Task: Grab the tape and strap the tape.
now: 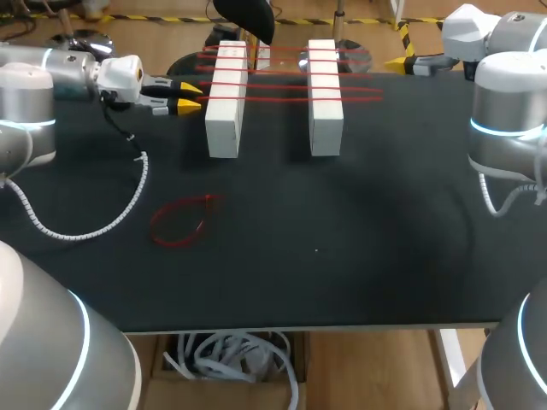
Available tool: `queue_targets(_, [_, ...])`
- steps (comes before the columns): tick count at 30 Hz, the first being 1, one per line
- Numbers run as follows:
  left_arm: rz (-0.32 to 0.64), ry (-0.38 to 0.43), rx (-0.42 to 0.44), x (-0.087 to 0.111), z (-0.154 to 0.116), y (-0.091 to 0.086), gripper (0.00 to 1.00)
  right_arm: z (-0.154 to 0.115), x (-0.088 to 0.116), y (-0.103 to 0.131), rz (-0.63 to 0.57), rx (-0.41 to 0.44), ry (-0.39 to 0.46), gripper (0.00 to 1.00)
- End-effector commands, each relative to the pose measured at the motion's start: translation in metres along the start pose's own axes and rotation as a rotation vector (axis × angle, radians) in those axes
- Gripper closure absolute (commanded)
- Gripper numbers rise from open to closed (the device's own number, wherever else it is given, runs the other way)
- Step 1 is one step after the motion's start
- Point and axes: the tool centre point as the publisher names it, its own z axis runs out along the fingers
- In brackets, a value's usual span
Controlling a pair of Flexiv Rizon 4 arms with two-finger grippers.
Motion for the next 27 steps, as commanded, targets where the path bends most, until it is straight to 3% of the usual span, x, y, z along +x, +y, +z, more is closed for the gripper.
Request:
queue_targets(1, [-0.004,0.009,0.007,-0.0031,0.0004,0.0032,0.80,-0.0004,-0.0004,0.0003,0.000,0.002,0.002,0.00])
queue_targets(25, [-0.011,0.010,0.003,-0.0029,0.0012,0.0027,0.83,-0.0004,-0.0004,0.0003,0.000,0.002,0.002,0.00])
queue_targets(27, [-0.012,0.011,0.004,-0.0029,0.0015,0.0029,0.92,-0.0004,-0.0004,0.0003,0.000,0.002,0.002,0.00])
